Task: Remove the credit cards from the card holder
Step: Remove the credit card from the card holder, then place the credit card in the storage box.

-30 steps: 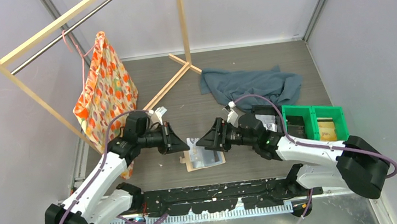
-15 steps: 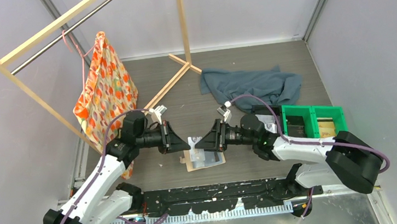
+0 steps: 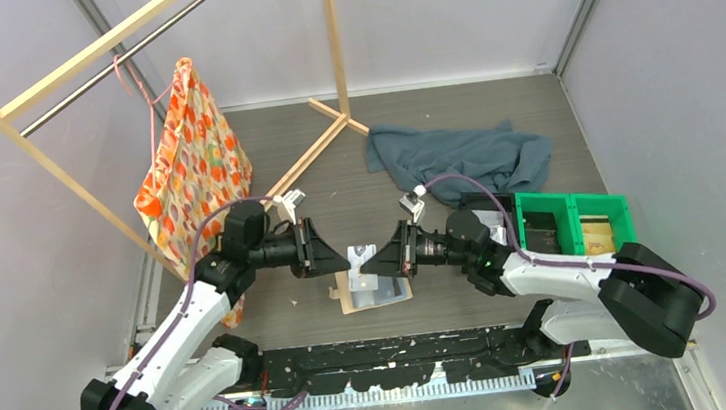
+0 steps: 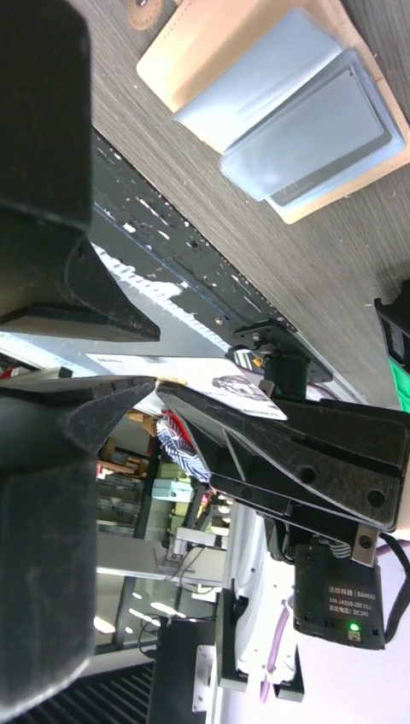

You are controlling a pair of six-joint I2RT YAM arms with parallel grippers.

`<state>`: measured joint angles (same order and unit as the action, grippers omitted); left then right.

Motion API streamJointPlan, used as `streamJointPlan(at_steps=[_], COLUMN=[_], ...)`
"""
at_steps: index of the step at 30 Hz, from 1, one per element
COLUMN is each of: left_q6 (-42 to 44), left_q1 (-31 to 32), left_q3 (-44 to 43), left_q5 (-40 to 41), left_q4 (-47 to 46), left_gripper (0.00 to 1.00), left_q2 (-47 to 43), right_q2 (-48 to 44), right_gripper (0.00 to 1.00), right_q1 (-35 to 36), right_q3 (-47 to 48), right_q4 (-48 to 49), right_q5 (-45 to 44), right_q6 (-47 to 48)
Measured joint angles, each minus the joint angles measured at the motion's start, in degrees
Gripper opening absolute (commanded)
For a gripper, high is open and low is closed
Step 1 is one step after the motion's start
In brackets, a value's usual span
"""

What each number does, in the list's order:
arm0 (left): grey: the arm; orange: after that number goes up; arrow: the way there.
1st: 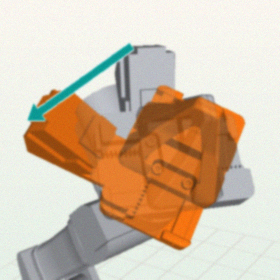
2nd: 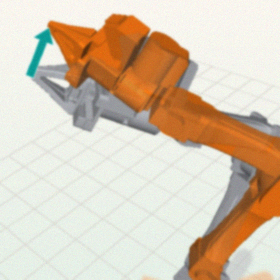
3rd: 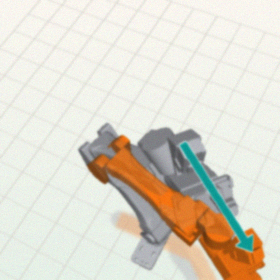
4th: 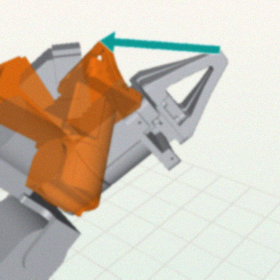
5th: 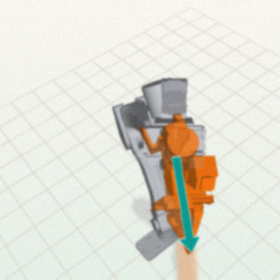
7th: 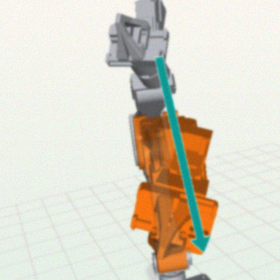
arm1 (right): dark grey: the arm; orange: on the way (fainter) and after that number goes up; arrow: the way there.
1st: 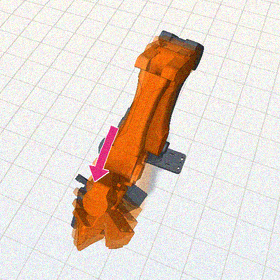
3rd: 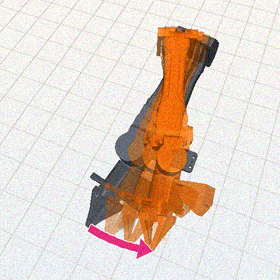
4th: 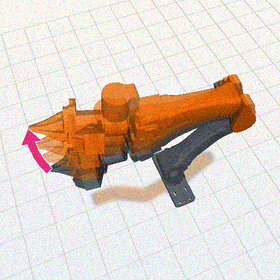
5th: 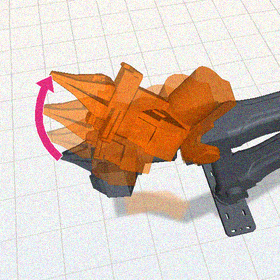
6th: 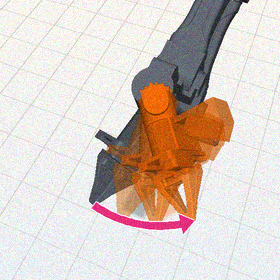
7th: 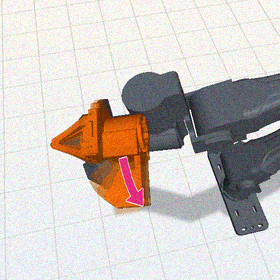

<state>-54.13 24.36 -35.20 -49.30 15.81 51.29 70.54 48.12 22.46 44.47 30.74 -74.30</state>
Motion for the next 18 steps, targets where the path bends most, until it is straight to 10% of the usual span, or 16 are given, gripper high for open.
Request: streamJointPlan(at_steps=[5,18], left_q6=[3.28,15.91], left_q1=[0.0,-0.02], left_q3=[-4.13,-20.94], left_q5=[1.64,20.11], left_q4=[6.49,29.16], left_gripper=[0.46,0.47], left_q2=[0.52,-0.59], right_q2=[-7.61,-29.22], right_gripper=[0.01,0.01], right_q1=[-1.7,-8.33], right_q3=[0.2,17.59], right_q4=[-11.08,-67.69], right_q5=[-2.62,-31.08], right_q6=[1.9,10.01])
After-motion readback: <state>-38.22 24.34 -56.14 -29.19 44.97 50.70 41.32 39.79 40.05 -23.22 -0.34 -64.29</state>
